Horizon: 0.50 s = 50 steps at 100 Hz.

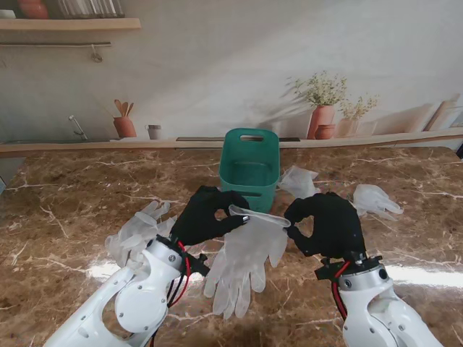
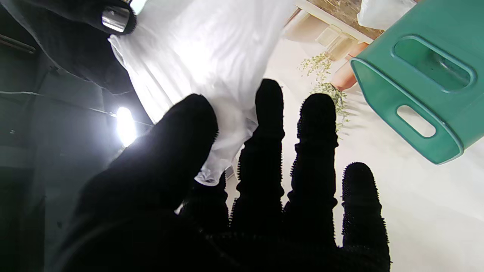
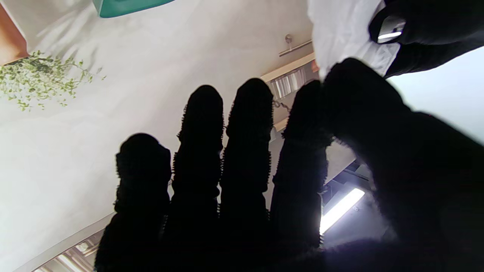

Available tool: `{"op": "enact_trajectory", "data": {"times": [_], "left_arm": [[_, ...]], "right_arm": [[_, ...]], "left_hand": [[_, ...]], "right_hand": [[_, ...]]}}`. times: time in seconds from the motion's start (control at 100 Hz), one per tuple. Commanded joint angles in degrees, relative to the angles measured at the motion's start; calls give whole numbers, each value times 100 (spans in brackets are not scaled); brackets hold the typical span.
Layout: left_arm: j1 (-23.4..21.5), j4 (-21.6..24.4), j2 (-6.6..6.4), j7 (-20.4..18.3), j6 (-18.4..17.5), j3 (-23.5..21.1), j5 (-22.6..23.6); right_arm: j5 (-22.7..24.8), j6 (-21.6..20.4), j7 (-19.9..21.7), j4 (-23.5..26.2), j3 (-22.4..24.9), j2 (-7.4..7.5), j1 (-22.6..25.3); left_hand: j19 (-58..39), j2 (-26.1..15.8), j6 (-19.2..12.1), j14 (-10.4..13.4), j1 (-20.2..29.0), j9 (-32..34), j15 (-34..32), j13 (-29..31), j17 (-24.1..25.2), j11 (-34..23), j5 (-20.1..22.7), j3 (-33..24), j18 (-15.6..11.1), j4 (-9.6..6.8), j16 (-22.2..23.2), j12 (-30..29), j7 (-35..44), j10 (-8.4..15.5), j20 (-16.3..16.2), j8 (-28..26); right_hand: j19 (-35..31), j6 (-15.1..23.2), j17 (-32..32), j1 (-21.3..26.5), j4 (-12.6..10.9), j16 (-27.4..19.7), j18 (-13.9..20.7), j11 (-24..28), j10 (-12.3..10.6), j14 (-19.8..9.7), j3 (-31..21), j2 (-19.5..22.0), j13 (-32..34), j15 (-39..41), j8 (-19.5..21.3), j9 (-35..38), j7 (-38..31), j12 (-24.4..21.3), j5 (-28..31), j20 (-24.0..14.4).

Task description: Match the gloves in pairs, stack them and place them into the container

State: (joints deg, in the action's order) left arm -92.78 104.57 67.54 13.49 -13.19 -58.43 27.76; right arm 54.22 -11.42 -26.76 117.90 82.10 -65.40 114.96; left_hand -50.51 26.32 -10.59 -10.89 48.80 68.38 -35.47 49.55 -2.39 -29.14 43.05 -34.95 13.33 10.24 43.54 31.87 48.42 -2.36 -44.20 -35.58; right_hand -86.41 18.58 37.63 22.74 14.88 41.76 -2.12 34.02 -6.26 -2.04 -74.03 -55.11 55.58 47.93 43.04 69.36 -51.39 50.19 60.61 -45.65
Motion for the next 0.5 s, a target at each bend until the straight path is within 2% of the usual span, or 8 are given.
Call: {"op": "enact_trajectory", "data": {"times": [0.0, 0.18, 0.31, 0.49], "left_arm": [[-124, 83, -97, 7, -44, -88, 113], [-186, 156, -142, -71, -142, -209, 258], [-185, 163, -148, -86, -166, -218, 271], [-181, 144, -168, -128, -218, -245, 338]], "right_arm": [[-121, -113, 120, 139, 40, 11, 208], [-304, -395, 272, 324, 44, 8, 413], [-216, -369, 275, 322, 12, 24, 402], [-327, -386, 346, 264, -53, 22, 378]], "left_hand": [[-196, -64, -145, -45, -101, 311, -176, 198, 16, -109, 246, -400, 63, 79, 100, 87, 119, 101, 46, -7], [-240, -93, -271, -15, -63, 274, -177, 156, 28, -124, 224, -346, 83, 69, 139, 171, 113, 123, 86, -42], [-248, -91, -305, 6, -45, 264, -153, 161, 36, -125, 213, -313, 77, 60, 147, 227, 114, 124, 111, -100], [-260, -90, -461, 20, 0, 264, -111, 167, 38, -119, 227, -355, 77, 56, 153, 322, 113, 151, 132, -192]], "right_hand": [[-123, 213, -18, 48, -312, 43, -21, -24, 4, 49, -532, 9, 197, -21, 61, 140, -515, -6, 364, -16], [-122, 223, -18, 66, -300, 46, -21, -31, -14, 41, -516, 20, 212, -24, 65, 141, -537, -4, 361, -17], [-113, 232, -22, 74, -290, 44, -27, -41, -13, 32, -505, 17, 214, -33, 72, 139, -543, -6, 360, -14], [-97, 232, -19, 70, -286, 41, -41, -47, -6, 41, -502, 35, 222, -43, 73, 132, -543, 1, 360, -8]]}}
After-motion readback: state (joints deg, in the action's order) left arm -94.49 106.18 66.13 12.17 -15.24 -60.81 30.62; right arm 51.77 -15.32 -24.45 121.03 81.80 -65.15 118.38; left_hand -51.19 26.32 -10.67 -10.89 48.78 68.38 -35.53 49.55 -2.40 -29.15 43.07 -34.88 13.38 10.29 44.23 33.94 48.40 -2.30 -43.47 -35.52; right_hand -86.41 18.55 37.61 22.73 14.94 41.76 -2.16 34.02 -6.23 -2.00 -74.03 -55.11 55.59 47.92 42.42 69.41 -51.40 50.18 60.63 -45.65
